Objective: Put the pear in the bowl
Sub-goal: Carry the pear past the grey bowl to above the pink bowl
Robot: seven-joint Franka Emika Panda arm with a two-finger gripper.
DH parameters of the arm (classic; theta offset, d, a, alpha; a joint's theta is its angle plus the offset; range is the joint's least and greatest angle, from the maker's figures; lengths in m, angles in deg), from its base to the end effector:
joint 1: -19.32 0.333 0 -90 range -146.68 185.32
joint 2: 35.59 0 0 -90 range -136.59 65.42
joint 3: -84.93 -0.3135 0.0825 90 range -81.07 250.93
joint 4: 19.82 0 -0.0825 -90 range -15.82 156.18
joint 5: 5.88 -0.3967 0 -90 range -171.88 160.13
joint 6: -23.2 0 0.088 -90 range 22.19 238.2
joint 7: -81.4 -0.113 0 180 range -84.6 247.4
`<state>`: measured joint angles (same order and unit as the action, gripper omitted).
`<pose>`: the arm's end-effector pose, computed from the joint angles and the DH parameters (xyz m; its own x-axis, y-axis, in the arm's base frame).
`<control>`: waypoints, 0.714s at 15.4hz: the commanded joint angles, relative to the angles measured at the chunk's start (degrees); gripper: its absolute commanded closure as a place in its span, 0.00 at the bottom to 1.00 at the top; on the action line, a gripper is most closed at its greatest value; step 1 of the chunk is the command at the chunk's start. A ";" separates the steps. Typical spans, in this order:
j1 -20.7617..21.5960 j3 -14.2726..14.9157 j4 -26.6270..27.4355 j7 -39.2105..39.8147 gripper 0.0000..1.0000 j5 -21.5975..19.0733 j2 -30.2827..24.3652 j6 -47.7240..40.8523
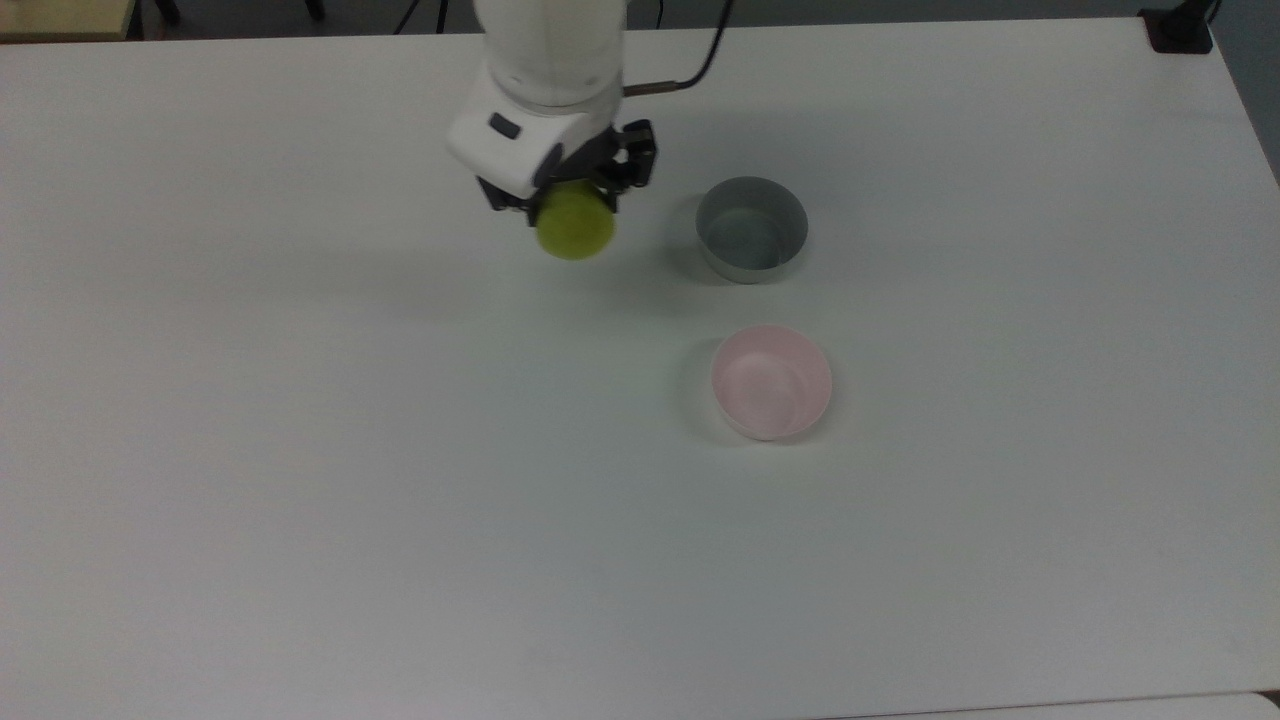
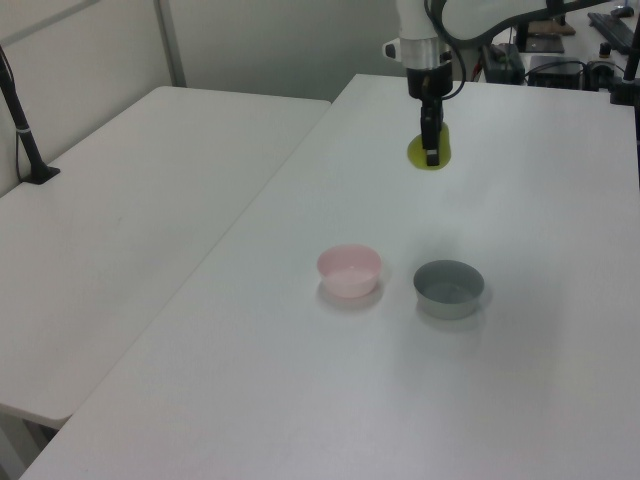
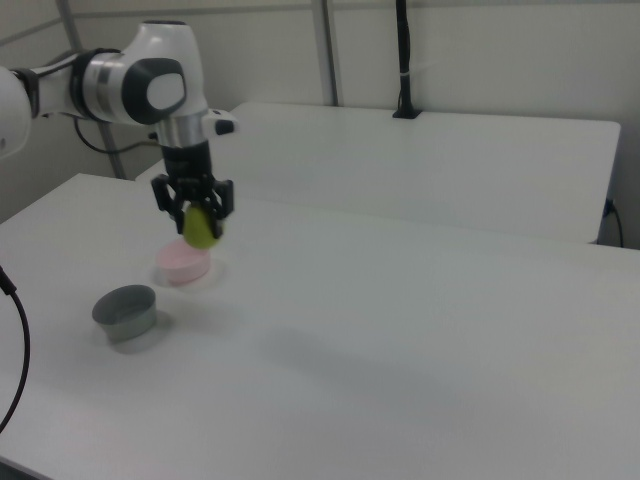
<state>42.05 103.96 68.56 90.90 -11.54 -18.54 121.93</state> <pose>0.6437 0.0733 0.4689 0.9711 0.2172 -0.0988 0.2166 -0.9761 -0.0164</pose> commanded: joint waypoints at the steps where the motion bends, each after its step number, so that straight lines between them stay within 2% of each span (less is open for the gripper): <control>1: 8.45 4.70 -6.46 -7.00 0.72 -4.71 4.38 2.06; 5: 12.06 4.70 -6.47 -14.93 0.72 -4.71 6.85 10.76; 11: 13.03 3.91 -5.50 -19.95 0.72 -4.79 12.13 20.53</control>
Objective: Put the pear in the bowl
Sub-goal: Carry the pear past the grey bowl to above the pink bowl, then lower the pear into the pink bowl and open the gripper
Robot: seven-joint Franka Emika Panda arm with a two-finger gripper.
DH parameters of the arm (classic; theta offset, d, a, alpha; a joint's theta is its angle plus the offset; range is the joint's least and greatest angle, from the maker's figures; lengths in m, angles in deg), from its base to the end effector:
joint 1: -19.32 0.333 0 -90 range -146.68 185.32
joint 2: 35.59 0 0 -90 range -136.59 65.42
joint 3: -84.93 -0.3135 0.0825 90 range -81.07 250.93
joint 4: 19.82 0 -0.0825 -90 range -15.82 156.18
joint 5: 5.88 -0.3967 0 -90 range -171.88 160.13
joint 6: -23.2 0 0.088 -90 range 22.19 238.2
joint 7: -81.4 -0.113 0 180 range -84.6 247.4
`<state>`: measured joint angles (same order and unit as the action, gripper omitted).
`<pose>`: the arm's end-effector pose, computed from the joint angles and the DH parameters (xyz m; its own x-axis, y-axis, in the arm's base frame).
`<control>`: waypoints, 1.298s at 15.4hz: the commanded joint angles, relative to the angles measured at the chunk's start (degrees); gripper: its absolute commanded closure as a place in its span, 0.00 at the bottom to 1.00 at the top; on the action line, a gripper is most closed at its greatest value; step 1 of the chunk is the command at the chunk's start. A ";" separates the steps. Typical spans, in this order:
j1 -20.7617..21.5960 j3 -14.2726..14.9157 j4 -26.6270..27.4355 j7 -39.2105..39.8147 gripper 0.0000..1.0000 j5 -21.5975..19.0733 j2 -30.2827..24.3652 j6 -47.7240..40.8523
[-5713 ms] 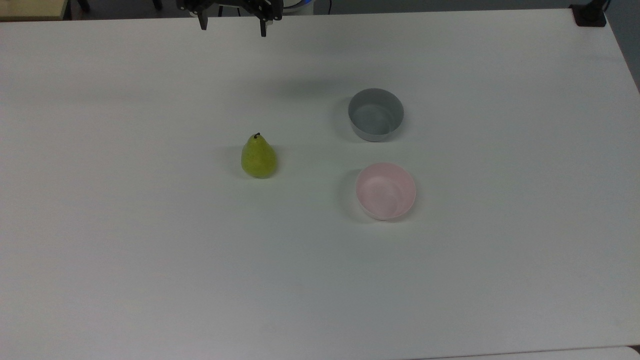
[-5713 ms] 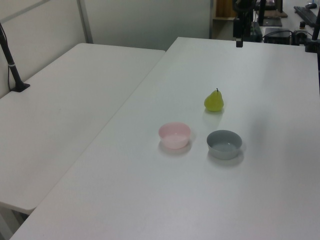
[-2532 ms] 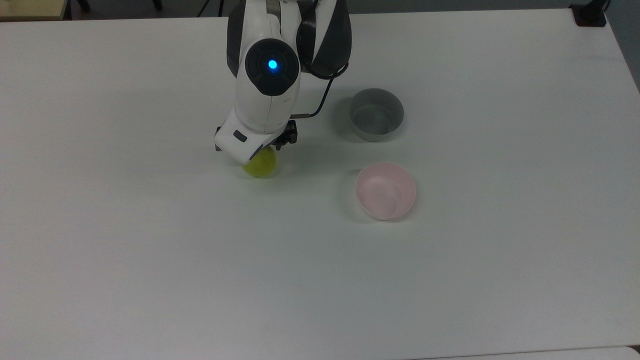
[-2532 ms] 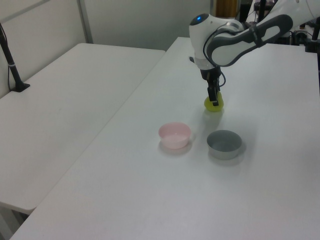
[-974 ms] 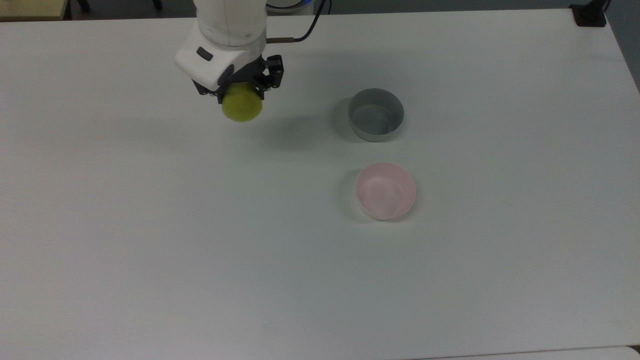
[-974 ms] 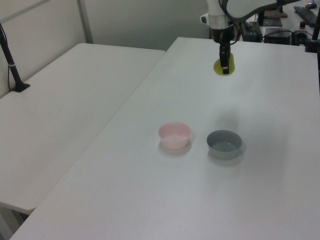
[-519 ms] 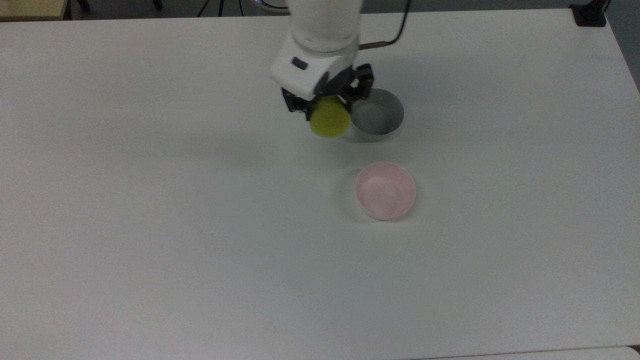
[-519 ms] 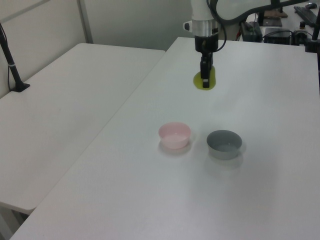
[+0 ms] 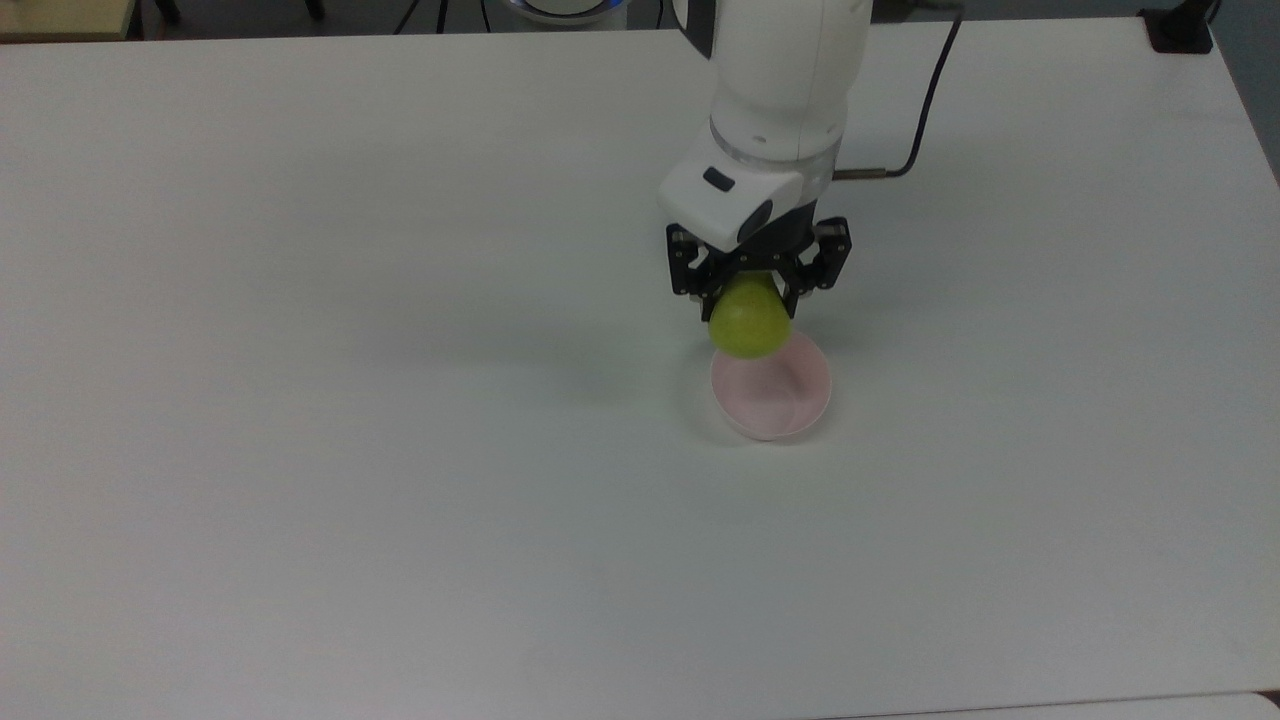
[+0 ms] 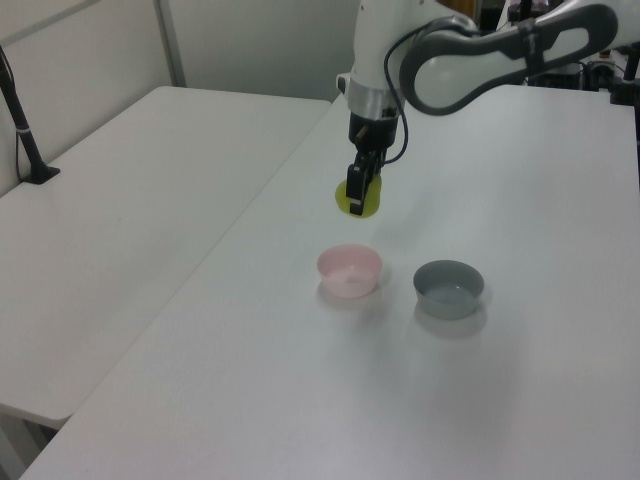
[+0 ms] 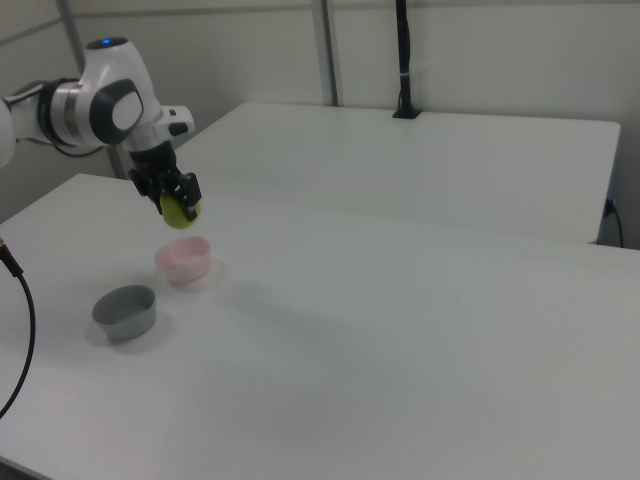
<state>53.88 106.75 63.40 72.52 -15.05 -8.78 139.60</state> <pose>0.6826 0.2096 0.4332 0.9879 0.0549 0.1454 0.0564 -0.9984 -0.0061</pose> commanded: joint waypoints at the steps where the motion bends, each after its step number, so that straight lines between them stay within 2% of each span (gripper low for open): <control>1: 1.30 1.21 -0.34 -1.75 0.72 -1.29 3.42 3.56; 5: 3.14 1.21 -0.43 -2.02 0.67 -1.20 7.82 5.67; 9: 3.85 0.95 -0.34 -4.04 0.48 -1.29 10.02 7.25; 12: 3.76 0.95 -0.34 -3.60 0.09 -1.02 9.94 7.25; 13: 3.76 1.03 -0.34 -3.43 0.00 -0.94 9.76 7.17; 17: 3.06 0.95 -0.34 -3.51 0.00 -0.85 6.96 6.73; 19: 2.27 0.77 2.02 -3.60 0.00 -0.76 1.70 6.29; 20: 1.83 0.77 2.47 -3.60 0.00 -0.58 -1.02 3.33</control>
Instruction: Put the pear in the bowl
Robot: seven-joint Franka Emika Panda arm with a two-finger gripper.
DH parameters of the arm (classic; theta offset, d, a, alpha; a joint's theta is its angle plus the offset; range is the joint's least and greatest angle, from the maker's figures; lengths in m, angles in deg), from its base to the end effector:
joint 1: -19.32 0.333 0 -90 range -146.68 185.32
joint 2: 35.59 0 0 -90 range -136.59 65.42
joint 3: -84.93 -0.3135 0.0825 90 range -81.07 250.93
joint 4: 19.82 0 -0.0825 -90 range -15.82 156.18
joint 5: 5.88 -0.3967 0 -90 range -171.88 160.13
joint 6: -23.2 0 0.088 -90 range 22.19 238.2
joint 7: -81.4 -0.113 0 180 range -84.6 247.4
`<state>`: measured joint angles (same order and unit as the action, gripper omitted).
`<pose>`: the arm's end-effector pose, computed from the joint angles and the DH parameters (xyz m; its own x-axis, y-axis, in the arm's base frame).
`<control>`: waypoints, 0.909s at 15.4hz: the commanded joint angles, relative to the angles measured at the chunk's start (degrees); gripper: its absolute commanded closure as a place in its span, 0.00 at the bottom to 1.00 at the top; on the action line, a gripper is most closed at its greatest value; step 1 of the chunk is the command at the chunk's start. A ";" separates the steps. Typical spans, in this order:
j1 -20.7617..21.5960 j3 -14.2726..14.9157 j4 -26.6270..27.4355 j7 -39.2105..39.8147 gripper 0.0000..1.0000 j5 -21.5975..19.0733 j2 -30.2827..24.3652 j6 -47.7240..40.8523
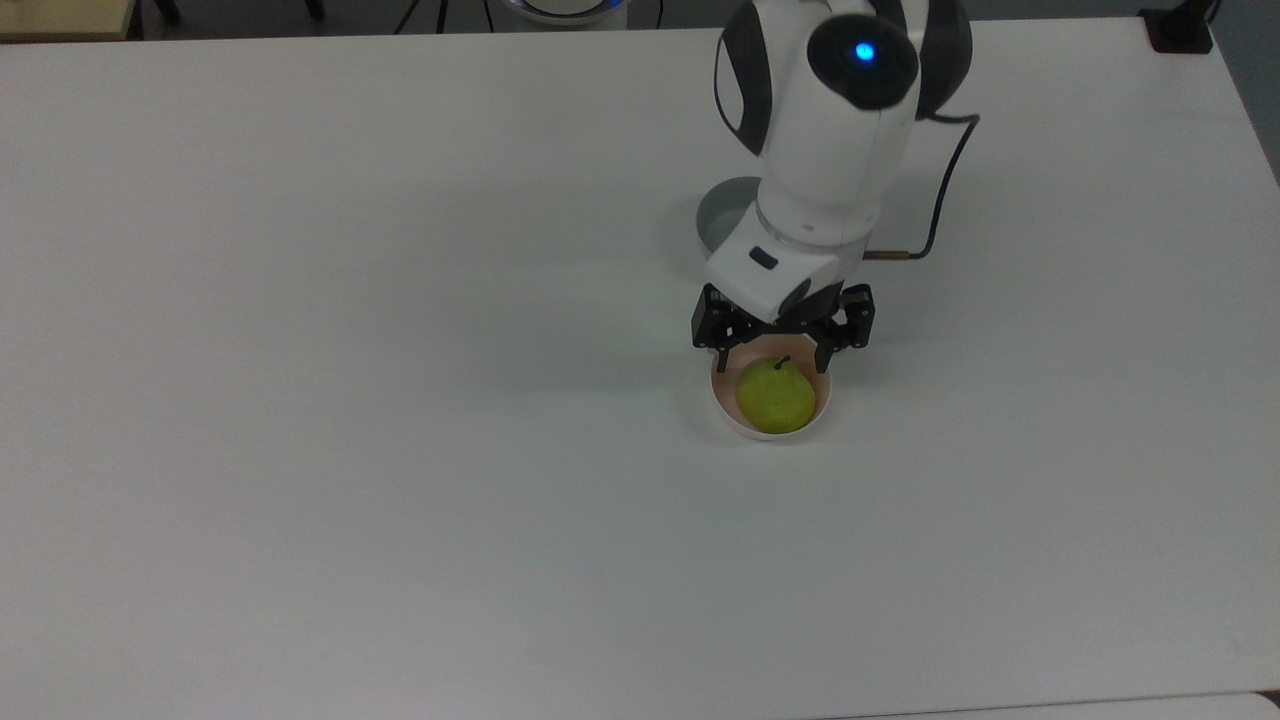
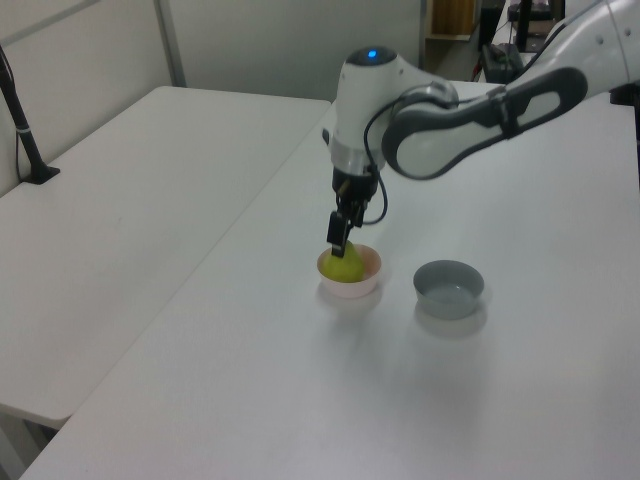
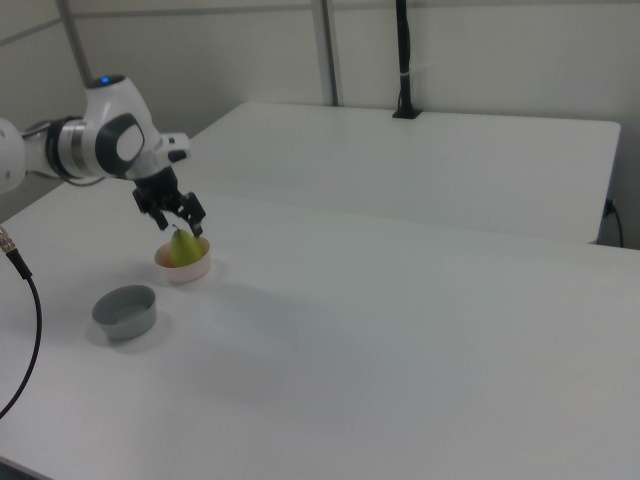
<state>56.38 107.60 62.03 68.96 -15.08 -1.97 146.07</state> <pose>0.6959 0.2426 0.3763 0.9822 0.0392 0.1838 0.0346 -0.9990 0.0284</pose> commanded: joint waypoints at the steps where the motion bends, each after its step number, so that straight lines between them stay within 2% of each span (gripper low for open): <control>1: -1.81 -0.08 3.67 0.22 0.00 -0.29 -9.26 -6.47; 7: -9.36 -2.27 3.85 1.27 0.00 6.30 -17.26 -20.19; 9: -14.97 -6.21 4.02 6.00 0.00 6.83 -19.90 -26.43; 10: -17.18 -7.88 4.11 7.24 0.00 8.48 -20.26 -28.63; 12: -20.26 -10.09 5.16 7.60 0.00 11.57 -21.04 -29.18; 14: -24.30 -11.93 7.09 7.95 0.00 11.93 -23.15 -28.65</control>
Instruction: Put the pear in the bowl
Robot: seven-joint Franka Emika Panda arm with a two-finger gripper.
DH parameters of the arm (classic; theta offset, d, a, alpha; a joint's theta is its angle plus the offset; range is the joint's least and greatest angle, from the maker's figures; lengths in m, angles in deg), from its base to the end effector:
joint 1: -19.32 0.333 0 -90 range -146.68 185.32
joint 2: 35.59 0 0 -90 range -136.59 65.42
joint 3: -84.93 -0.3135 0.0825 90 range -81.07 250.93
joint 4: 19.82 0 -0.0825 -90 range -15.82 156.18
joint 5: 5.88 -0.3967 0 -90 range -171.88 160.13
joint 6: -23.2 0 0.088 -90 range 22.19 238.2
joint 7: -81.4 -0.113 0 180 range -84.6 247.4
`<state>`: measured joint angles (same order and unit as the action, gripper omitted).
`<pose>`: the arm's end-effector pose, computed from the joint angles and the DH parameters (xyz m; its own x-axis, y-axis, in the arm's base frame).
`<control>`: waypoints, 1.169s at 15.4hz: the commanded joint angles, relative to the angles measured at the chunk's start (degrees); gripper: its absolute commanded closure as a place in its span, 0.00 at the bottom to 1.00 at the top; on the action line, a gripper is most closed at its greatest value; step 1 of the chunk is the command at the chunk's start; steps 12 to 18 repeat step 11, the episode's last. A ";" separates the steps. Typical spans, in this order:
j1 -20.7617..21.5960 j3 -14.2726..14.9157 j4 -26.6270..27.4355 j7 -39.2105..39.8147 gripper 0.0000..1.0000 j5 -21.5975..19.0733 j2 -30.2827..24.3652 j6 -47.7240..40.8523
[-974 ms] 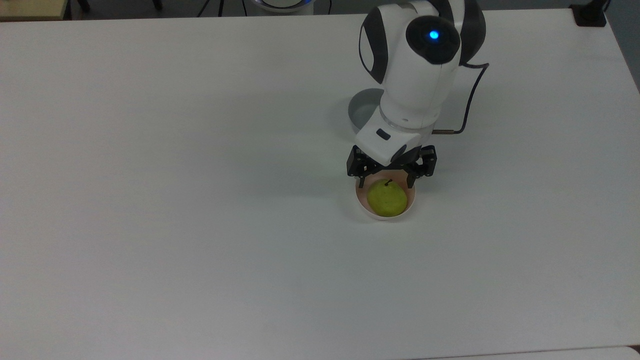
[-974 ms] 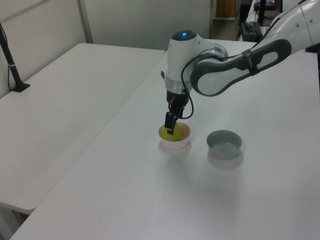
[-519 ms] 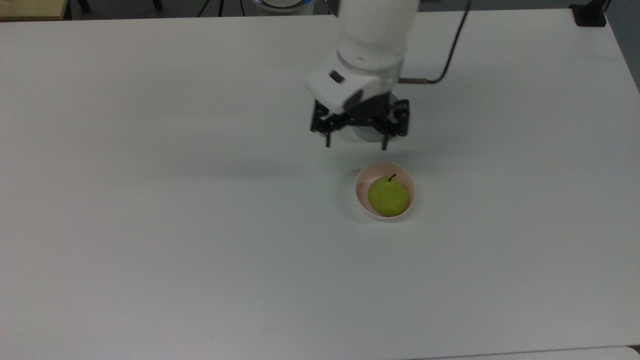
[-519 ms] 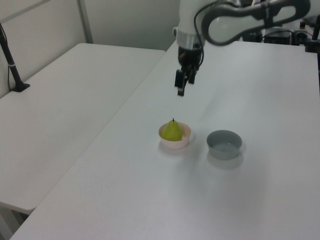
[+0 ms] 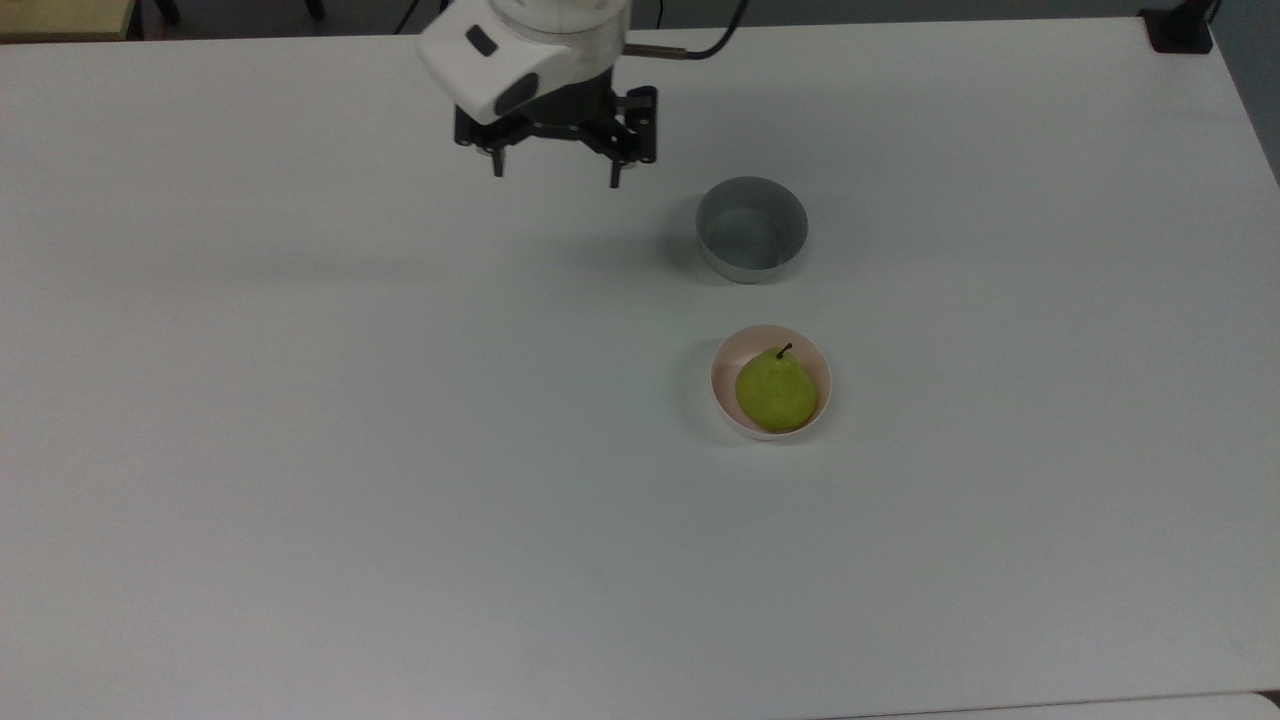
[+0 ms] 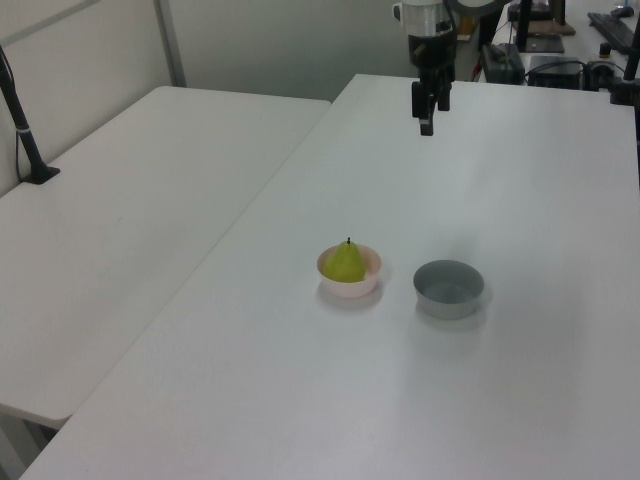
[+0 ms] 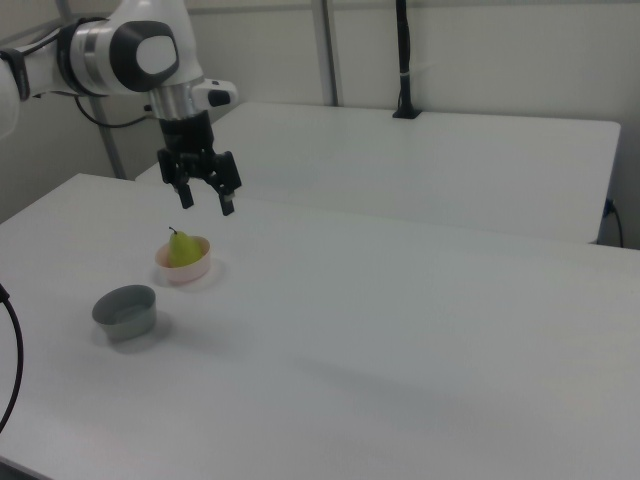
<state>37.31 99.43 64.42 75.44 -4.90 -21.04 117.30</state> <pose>0.6381 0.0540 0.5215 0.9971 -0.0386 -0.0653 -0.0328 -0.9957 0.0870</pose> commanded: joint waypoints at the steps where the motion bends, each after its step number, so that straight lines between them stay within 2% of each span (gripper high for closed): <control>1: -7.16 -4.74 5.75 2.08 0.00 1.75 -5.22 0.29; 4: -8.94 -5.54 8.92 5.94 0.00 1.66 -7.94 1.79; 7: -9.37 -5.54 9.19 9.81 0.00 1.40 -8.66 1.35; 18: -9.47 -5.45 8.92 9.30 0.00 1.31 -8.57 1.79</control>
